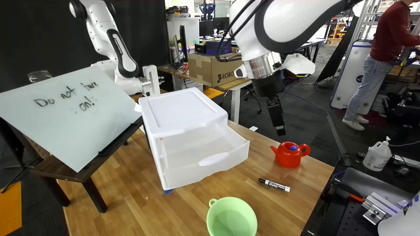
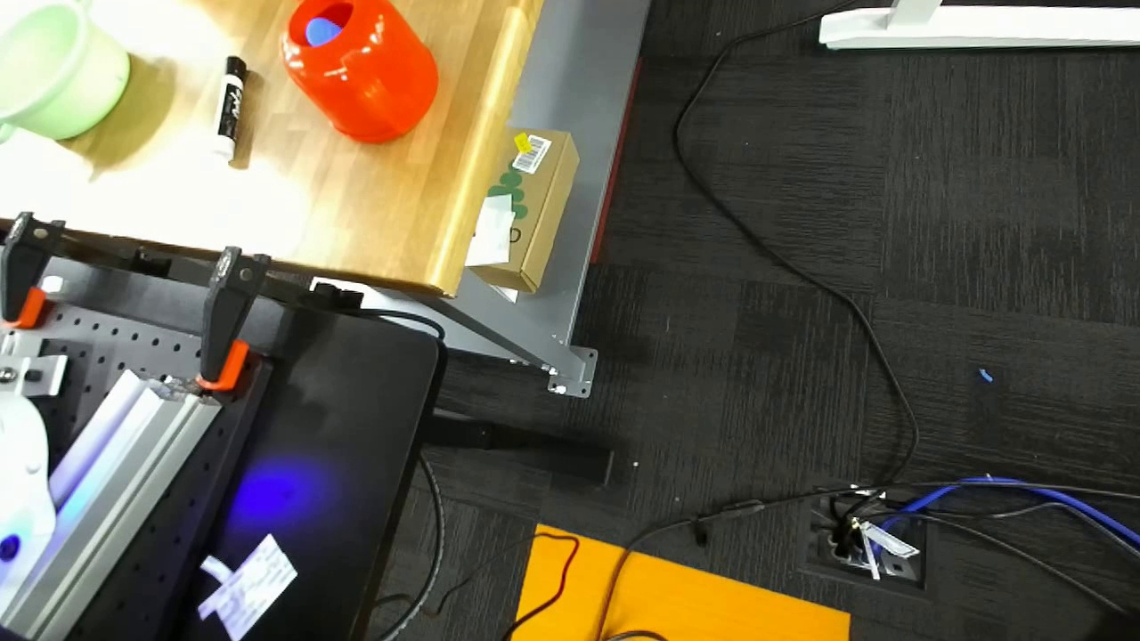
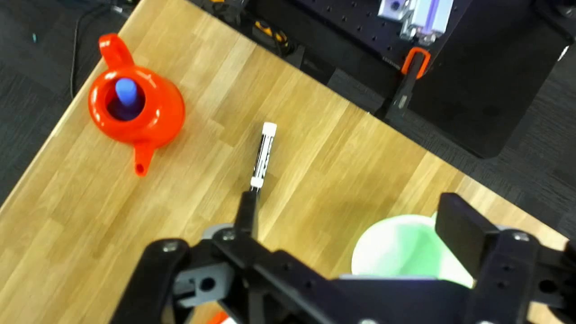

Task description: Pick the marker and put it in the plastic drawer on the table

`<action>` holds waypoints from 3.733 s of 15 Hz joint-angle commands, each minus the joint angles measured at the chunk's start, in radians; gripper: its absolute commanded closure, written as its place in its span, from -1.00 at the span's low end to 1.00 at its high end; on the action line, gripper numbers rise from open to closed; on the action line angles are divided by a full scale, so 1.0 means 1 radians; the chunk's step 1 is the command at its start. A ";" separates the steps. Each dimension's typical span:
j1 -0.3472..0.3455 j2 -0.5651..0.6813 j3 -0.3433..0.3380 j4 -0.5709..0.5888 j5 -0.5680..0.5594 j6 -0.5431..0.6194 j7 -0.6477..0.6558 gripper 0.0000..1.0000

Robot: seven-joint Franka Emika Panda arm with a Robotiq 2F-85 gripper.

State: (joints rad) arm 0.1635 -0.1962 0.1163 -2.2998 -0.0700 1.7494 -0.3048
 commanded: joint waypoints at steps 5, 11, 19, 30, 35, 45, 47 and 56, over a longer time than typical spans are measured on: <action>0.014 -0.001 0.002 0.036 -0.005 0.115 -0.108 -1.00; 0.014 -0.003 -0.003 0.023 -0.004 0.134 -0.129 -1.00; -0.018 0.050 -0.049 -0.031 0.009 0.162 -0.143 -1.00; -0.045 0.190 -0.047 -0.026 0.000 0.149 -0.129 -1.00; -0.045 0.190 -0.046 -0.017 0.001 0.148 -0.129 -1.00; -0.052 0.181 -0.053 -0.028 0.011 0.194 -0.137 -1.00; -0.063 0.175 -0.061 -0.052 0.019 0.250 -0.140 -1.00; -0.138 0.297 -0.101 -0.192 0.112 0.502 -0.233 -1.00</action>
State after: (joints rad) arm 0.0483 0.0569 0.0106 -2.4776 0.0048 2.1926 -0.4947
